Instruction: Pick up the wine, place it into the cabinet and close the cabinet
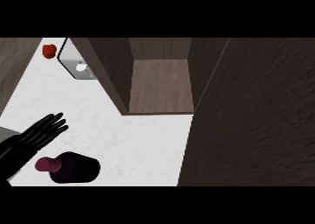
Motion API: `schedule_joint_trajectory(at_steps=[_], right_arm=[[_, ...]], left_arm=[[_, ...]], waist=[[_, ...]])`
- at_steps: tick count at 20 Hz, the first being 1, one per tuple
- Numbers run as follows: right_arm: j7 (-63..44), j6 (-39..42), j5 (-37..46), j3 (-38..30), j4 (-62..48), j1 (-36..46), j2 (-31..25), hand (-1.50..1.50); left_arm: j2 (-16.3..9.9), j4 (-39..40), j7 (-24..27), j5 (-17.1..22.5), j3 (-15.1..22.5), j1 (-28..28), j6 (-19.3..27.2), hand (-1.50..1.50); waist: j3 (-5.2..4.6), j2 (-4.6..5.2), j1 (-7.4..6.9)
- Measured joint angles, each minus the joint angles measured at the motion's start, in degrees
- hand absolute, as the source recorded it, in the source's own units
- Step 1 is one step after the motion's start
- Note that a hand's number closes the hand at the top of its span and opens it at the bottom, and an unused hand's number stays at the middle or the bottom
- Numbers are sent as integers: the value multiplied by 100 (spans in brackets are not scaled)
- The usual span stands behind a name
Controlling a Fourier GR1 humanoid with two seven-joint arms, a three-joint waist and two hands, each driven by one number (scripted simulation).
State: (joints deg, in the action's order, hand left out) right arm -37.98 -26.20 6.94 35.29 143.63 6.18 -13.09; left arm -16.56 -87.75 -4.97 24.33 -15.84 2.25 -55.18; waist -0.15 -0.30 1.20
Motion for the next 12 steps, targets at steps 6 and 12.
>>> schedule_joint_trajectory(at_steps=[6,12], right_arm=[[25,-167,27,98,-19,47,-104,-150],[24,-320,41,146,-20,137,-220,-150]], left_arm=[[207,663,783,-1015,-10,-163,-81,-150],[168,1530,1633,-2001,-1,-417,138,-150]], waist=[[0,3,-8],[-6,6,25]])
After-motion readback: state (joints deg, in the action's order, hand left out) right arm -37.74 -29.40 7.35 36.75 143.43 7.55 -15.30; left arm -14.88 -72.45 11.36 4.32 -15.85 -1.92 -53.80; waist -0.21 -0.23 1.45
